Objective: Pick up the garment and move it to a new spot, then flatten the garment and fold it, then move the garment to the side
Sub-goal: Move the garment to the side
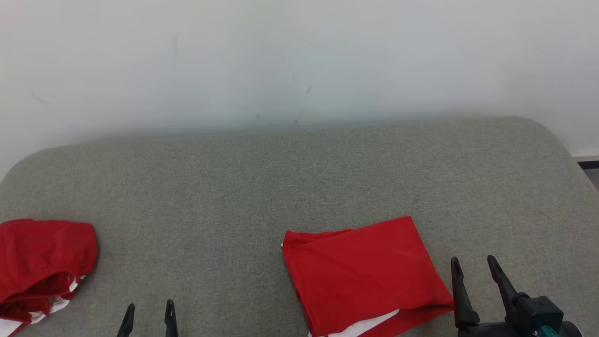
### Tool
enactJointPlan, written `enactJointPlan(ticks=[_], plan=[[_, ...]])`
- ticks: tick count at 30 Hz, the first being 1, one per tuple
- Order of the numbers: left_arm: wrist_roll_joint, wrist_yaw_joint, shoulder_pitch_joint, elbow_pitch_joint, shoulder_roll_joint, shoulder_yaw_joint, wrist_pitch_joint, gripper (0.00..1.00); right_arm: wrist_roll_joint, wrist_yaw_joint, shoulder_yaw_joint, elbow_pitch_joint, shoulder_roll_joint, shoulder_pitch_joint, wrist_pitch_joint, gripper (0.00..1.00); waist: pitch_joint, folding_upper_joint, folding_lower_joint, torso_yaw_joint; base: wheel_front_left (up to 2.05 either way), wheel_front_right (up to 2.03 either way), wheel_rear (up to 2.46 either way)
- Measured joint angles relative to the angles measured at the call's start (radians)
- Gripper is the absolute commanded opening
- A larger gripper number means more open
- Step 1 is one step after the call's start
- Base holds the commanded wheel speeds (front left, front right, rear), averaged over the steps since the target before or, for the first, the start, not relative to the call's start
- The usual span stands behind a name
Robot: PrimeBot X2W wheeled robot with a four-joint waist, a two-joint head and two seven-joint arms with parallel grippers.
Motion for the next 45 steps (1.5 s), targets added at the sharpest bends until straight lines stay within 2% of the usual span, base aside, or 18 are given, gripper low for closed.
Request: enactJointPlan(ticks=[3, 7, 11, 14, 20, 25, 29, 35, 45], plan=[[-0.001, 0.000, 0.002, -0.001, 0.000, -0.001, 0.000, 1.00, 0.002, 0.000, -0.002, -0.010, 0.000, 0.000, 0.013, 1.00, 0.003, 0.0000, 0.0000, 0.001, 0.00, 0.00, 0.00], [-0.007, 0.000, 0.002, -0.001, 0.000, -0.004, 0.000, 1.00, 0.017, 0.000, 0.007, -0.032, -0.012, -0.002, 0.086, 1.00, 0.005, 0.0000, 0.0000, 0.005, 0.00, 0.00, 0.00], [-0.009, 0.002, 0.002, 0.000, 0.000, -0.010, 0.000, 1.00, 0.020, 0.000, 0.014, -0.098, -0.080, -0.039, 0.196, 1.00, 0.007, 0.0000, 0.0001, 0.008, 0.00, 0.00, 0.00], [-0.009, 0.001, 0.002, 0.000, 0.000, -0.015, 0.000, 1.00, 0.036, 0.000, 0.027, -0.142, -0.137, -0.062, 0.347, 1.00, 0.012, 0.0000, 0.0001, 0.012, 0.00, 0.00, 0.00], [-0.009, 0.003, -0.005, -0.005, 0.000, -0.023, 0.000, 1.00, 0.147, 0.000, 0.000, -0.170, -0.194, -0.098, 0.774, 1.00, 0.025, 0.0000, 0.0001, 0.025, 0.00, 0.00, 0.00], [-0.011, 0.004, -0.018, -0.008, 0.000, -0.030, 0.000, 1.00, 0.192, 0.000, -0.028, -0.185, -0.195, -0.153, 1.024, 1.00, 0.045, 0.0000, 0.0001, 0.041, 0.00, 0.00, 0.00], [-0.013, 0.001, -0.040, -0.009, 0.000, -0.035, 0.000, 1.00, 0.209, 0.000, -0.028, -0.144, -0.207, -0.214, 1.140, 1.00, 0.072, 0.0001, 0.0001, 0.054, 0.00, 0.00, 0.00], [-0.010, -0.011, -0.081, -0.014, 0.000, -0.036, 0.000, 1.00, 0.211, 0.000, 0.001, -0.051, -0.230, -0.297, 1.187, 1.00, 0.127, 0.0001, 0.0002, 0.076, 0.00, 0.00, 0.00], [-0.009, -0.012, -0.110, -0.021, 0.000, -0.047, 0.000, 1.00, 0.203, 0.000, 0.074, 0.103, -0.219, -0.363, 1.151, 1.00, 0.205, 0.0001, 0.0001, 0.119, 0.00, 0.00, 0.00]])
